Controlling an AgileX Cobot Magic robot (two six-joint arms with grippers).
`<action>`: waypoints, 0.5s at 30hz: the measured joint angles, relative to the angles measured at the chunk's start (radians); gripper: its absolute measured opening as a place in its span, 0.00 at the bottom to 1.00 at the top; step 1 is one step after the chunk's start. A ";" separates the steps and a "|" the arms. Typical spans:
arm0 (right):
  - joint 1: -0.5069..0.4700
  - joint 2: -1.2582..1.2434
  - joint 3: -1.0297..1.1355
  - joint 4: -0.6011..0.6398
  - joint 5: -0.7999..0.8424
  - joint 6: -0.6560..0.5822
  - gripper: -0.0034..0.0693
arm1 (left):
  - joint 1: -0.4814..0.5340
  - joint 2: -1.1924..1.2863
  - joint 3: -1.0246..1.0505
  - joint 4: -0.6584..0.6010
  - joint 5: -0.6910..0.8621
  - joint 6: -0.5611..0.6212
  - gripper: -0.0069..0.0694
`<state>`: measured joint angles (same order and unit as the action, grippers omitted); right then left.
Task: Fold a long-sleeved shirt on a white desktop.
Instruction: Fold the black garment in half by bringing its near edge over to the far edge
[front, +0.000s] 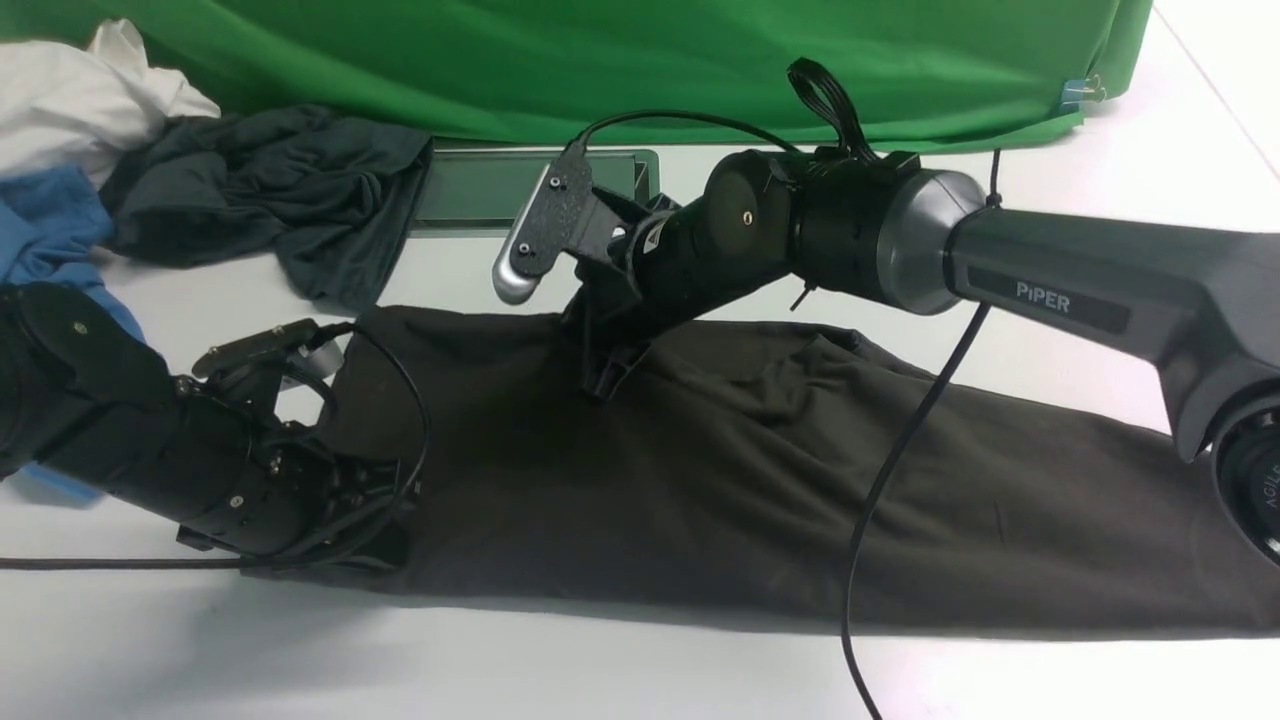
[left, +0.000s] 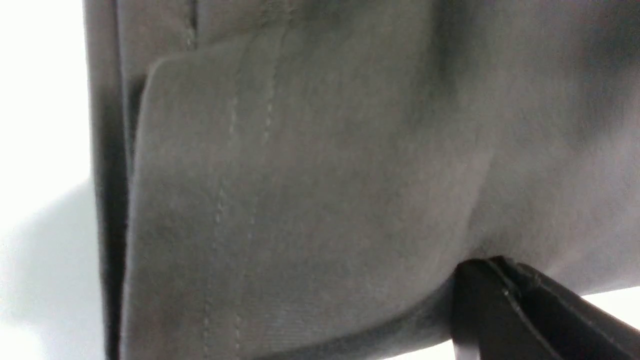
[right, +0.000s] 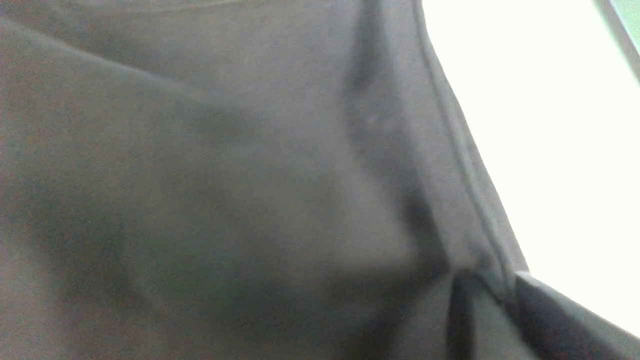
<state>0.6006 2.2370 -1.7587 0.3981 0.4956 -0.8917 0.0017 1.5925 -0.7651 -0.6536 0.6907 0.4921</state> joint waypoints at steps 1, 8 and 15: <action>0.000 0.000 0.000 0.000 0.000 0.003 0.28 | 0.000 0.000 0.000 0.001 0.000 0.000 0.11; -0.003 -0.052 0.000 -0.029 0.025 0.040 0.79 | 0.000 0.000 0.000 0.029 0.005 -0.008 0.11; -0.092 -0.163 -0.008 -0.142 0.265 -0.032 0.80 | 0.000 0.000 0.001 0.036 0.008 -0.018 0.11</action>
<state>0.5088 2.0744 -1.7668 0.2559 0.7608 -0.9234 0.0017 1.5925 -0.7642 -0.6177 0.6988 0.4743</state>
